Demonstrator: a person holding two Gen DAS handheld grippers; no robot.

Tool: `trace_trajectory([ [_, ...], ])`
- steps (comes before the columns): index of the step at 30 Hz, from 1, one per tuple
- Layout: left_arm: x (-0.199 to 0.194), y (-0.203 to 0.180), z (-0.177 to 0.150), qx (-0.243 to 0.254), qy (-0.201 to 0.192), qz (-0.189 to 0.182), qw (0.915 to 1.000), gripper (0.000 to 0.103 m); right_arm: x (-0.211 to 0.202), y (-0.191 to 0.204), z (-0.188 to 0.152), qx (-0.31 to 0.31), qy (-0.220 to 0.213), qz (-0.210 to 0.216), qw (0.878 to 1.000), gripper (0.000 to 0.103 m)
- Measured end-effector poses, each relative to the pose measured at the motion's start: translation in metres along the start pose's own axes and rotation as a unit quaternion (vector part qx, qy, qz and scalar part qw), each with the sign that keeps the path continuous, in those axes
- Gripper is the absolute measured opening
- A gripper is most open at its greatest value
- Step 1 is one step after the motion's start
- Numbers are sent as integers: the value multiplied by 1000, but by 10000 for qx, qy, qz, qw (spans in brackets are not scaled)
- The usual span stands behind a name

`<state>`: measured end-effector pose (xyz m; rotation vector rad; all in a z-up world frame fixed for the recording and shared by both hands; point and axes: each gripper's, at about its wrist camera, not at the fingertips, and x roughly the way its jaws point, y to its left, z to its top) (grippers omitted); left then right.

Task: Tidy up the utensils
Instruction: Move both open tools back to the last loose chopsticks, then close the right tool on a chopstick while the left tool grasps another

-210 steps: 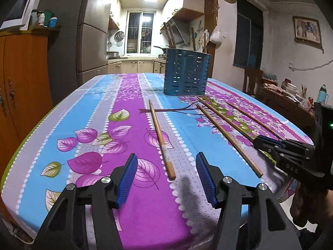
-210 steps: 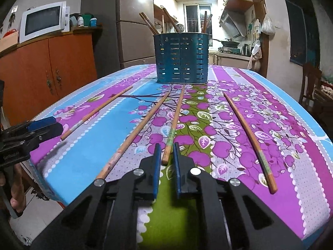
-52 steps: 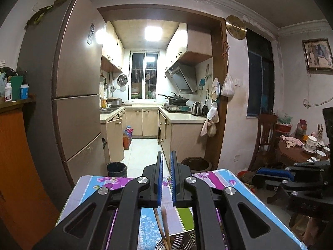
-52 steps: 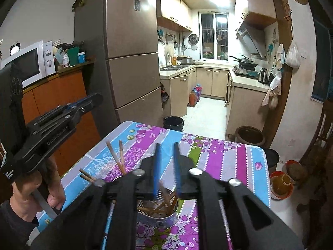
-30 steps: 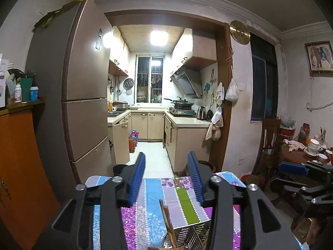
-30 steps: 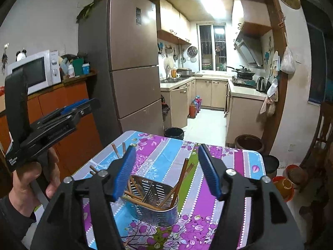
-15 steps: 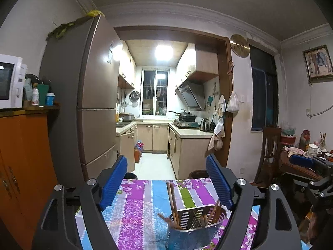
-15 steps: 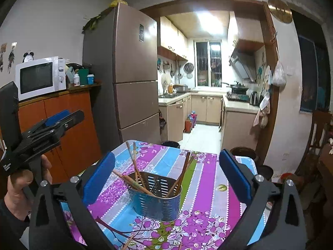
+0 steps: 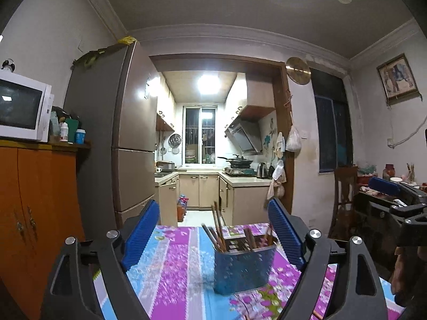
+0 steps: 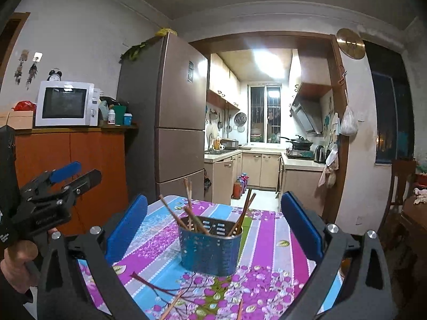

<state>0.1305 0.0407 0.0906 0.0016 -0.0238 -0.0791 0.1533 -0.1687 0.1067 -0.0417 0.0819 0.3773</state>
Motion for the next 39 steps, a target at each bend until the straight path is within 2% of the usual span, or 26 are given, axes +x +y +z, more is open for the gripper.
trace_trajectory([
  [7,-48,-21,-53,138,247,-246,9993,92,-49,10,-49,-67,52,-118,9999,97],
  [12,-73,-27,-127,90,882,-302,9956,94,-77,4,-123,147,665,-137,9976,97],
  [14,-76,-27,-158,52,1251,-340,9915,94,-83,5,-156,176,974,-86,9950,79],
  [15,-78,-28,-172,73,1375,-361,9898,94,-84,6,-171,191,1161,-72,9930,63],
  [16,-80,-32,-186,121,1518,-353,9877,94,-81,3,-187,265,1399,-53,9898,53],
  [19,-84,-35,-205,119,1667,-391,9852,94,-74,-1,-218,412,1817,-63,9825,37],
  [24,-85,-43,-213,172,1659,-379,9853,93,-63,-1,-234,454,2026,-183,9780,22],
  [25,-85,-45,-214,183,1656,-390,9852,92,-62,-2,-236,467,2072,-204,9770,17],
  [29,-86,-59,-219,313,1678,-544,9838,85,-58,-2,-239,440,2121,-276,9759,11],
  [30,-87,-61,-220,342,1681,-571,9835,85,-59,-2,-241,429,2123,-272,9759,7],
  [35,-90,-70,-225,459,1648,-635,9832,80,-70,6,-244,385,2096,-388,9762,6],
  [37,-91,-72,-227,482,1650,-651,9830,73,-79,13,-245,434,2084,-416,9762,6],
  [39,-90,-73,-230,497,1731,-696,9812,63,-87,19,-246,510,2040,-439,9767,6],
])
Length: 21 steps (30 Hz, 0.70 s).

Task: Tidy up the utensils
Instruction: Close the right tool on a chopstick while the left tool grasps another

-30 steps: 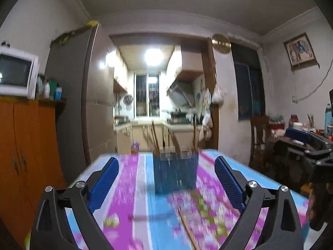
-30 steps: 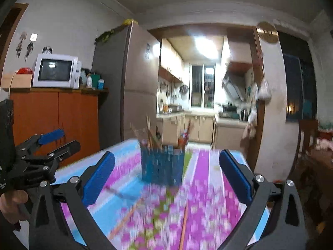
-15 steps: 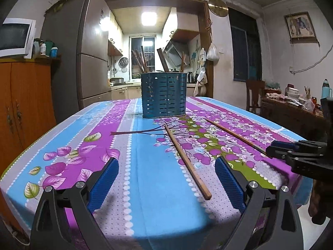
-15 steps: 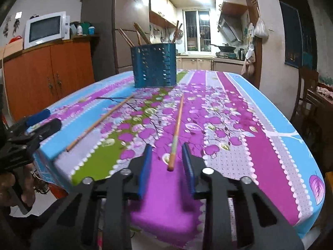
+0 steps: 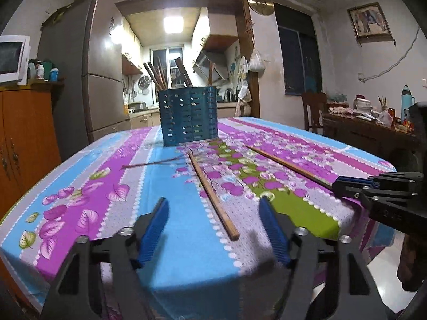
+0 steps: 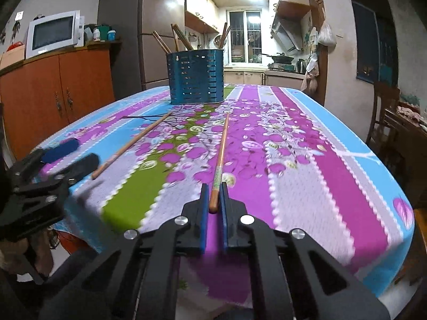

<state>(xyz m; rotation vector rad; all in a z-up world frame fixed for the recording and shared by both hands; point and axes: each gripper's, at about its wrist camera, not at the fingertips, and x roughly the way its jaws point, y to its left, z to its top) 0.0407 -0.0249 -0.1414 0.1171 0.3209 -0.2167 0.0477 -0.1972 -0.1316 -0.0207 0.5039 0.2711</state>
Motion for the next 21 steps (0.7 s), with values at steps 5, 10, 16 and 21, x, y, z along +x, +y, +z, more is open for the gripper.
trace_trajectory([
  [5,9,-7,-7,79,151,-98,9998,54,-3,0,-8,72,-218,51,9997,11],
  [10,10,-10,-12,91,100,-112,9998,50,-2,0,-7,-2,-276,33,9996,12],
  [16,12,-15,-12,49,86,-89,9999,17,-2,0,-8,18,-299,30,9995,12],
  [21,13,-12,-13,-45,35,48,10000,17,-3,0,-9,-20,-304,21,9995,12],
])
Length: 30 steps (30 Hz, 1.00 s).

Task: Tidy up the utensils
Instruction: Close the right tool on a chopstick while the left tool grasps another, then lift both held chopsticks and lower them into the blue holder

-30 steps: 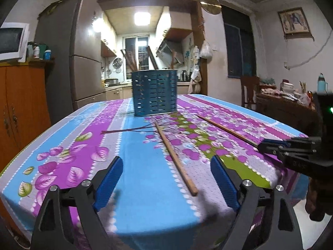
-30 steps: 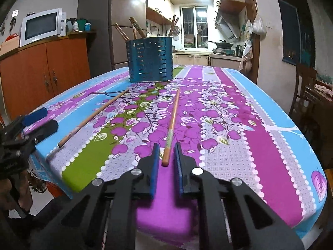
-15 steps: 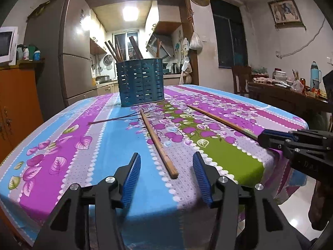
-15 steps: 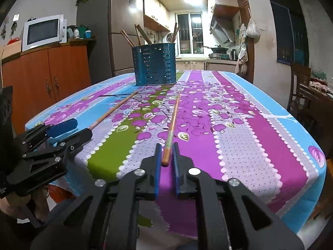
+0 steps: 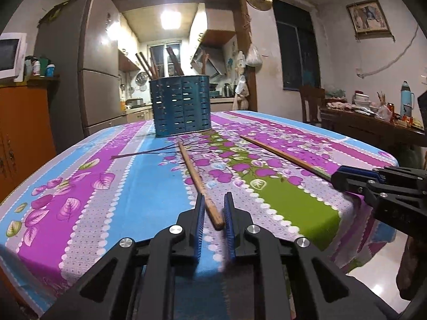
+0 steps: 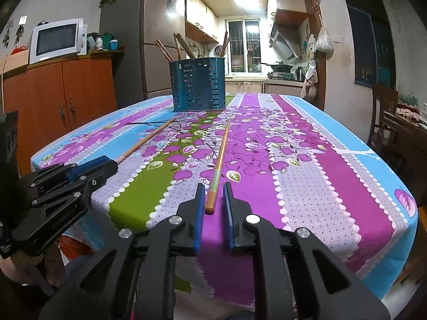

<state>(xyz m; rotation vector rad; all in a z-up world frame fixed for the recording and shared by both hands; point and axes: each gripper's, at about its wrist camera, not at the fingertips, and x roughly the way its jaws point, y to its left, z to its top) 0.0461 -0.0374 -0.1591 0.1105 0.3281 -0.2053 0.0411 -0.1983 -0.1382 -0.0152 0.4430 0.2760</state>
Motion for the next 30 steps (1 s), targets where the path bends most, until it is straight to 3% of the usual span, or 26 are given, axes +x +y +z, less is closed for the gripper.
trace_trajectory([
  [12,-4,1,-6,-11,-116,93,9999,16,-1,2,0,-69,11,-34,10000,13],
  [15,-5,0,-3,57,-53,105,9999,8,-1,2,-1,-8,-25,-55,10000,8],
  [21,-11,1,-2,123,-63,106,9998,8,-4,2,-2,25,-124,-53,9999,6],
  [30,-49,10,40,136,-637,131,9978,8,-41,6,36,-248,-625,-99,9977,5],
])
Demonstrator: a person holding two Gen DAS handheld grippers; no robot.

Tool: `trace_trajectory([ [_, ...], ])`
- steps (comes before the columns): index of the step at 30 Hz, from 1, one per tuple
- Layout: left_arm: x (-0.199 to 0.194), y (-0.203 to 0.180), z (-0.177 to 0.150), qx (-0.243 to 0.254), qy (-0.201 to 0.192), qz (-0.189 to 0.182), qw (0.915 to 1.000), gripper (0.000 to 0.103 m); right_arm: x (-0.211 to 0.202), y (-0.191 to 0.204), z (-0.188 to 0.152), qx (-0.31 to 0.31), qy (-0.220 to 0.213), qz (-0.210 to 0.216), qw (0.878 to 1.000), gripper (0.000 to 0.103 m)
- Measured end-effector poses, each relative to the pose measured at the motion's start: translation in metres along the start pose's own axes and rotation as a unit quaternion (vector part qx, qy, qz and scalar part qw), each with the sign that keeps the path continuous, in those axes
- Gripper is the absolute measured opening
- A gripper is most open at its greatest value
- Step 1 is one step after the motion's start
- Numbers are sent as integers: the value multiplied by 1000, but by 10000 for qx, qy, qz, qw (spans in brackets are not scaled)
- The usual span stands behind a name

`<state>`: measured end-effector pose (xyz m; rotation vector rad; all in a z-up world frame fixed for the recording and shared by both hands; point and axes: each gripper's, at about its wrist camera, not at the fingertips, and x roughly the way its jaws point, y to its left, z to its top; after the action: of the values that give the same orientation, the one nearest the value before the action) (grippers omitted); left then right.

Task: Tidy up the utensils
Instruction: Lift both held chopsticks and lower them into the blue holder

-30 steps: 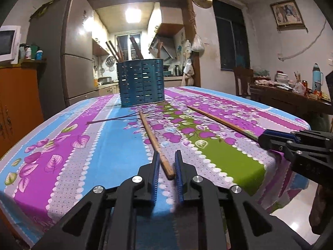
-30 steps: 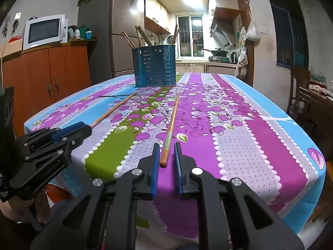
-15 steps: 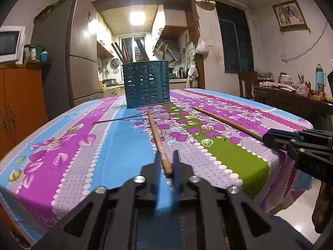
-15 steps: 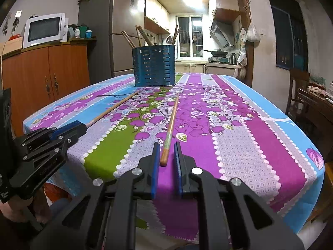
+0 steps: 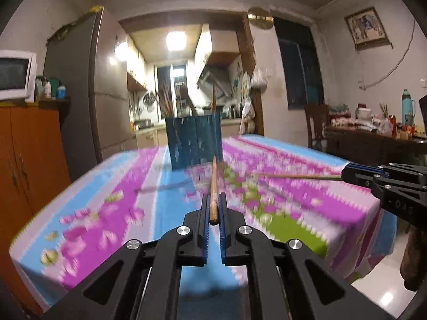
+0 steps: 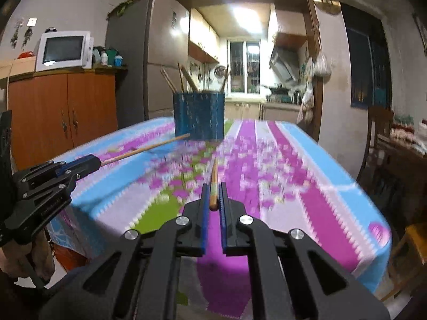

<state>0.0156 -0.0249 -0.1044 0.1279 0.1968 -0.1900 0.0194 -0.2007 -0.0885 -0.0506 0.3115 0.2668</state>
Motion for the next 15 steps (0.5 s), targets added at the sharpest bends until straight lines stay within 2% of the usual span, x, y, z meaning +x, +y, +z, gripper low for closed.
trace_trajectory([
  [8,-18,11,63,-22,-410,-171,9990,8,-9,3,65,-406,-437,258,9979,5],
  [15,-3,23,95,21,-445,-292,9986,8,5,-3,96,-419,-455,474,9970,5],
])
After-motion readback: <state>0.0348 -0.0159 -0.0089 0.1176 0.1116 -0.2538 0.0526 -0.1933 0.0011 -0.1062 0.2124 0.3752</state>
